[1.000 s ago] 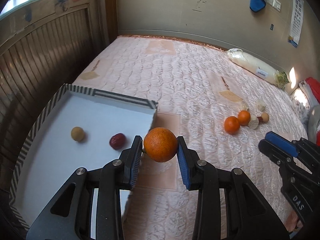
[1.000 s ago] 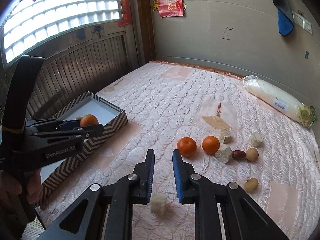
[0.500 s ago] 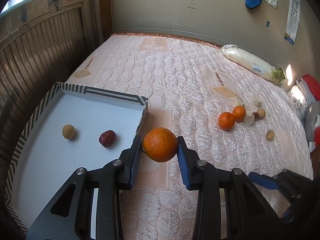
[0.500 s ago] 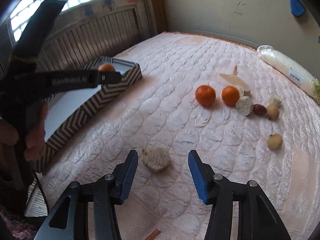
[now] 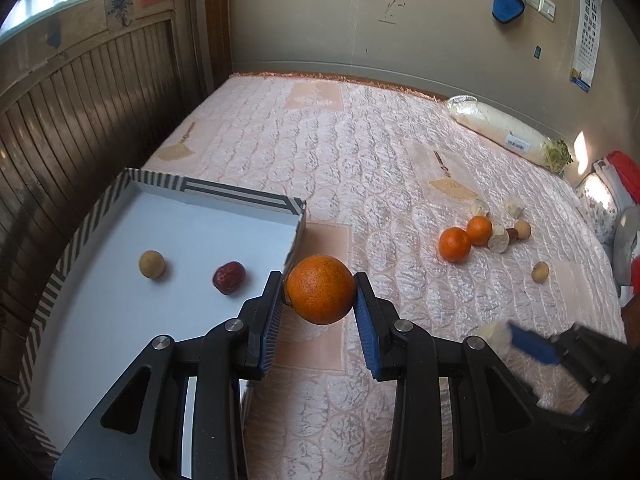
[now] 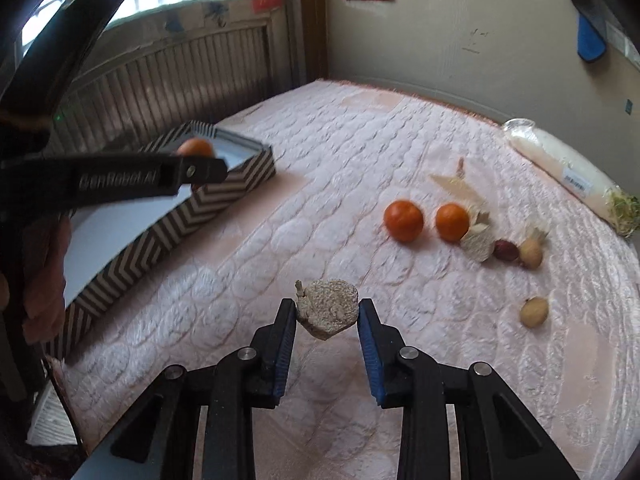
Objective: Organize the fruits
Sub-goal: 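Carry the orange and root piece into the white tray and release both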
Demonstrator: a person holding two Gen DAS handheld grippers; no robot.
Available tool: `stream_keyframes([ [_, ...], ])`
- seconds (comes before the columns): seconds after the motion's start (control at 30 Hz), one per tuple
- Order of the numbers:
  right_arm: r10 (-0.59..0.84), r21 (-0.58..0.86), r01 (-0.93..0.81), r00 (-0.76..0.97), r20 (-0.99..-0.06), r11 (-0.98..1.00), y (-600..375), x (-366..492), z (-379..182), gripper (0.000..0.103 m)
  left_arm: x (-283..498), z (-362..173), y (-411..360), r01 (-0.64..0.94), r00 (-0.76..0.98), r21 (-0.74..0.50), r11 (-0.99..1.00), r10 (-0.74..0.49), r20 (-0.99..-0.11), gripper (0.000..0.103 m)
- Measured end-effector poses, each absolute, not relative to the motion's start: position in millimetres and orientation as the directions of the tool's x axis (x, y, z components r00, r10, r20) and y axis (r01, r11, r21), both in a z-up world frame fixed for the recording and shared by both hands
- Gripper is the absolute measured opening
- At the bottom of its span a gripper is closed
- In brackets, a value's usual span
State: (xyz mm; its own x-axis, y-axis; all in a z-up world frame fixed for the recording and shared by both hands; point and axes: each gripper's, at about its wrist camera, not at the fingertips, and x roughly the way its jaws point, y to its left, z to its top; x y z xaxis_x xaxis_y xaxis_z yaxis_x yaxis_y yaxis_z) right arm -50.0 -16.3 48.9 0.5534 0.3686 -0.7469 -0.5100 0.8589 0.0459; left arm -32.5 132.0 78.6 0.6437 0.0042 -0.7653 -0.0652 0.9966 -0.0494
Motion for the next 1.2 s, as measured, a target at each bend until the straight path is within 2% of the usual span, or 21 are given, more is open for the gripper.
stream_keyframes([
  [0.5, 0.334, 0.060, -0.415, 0.628, -0.703, 0.908, -13.5, -36.8, 75.2, 0.031, -45.3, 83.7, 126.7, -0.049, 0.658, -0.026, 0.998, 0.012, -0.753, 0.034],
  [1.2, 0.408, 0.039, -0.542, 0.581, -0.704, 0.839, 70.0, -22.9, 82.9, 0.030, -62.2, 79.2, 221.6, -0.226, 0.633, -0.035, 0.974, 0.119, -0.765, 0.034],
])
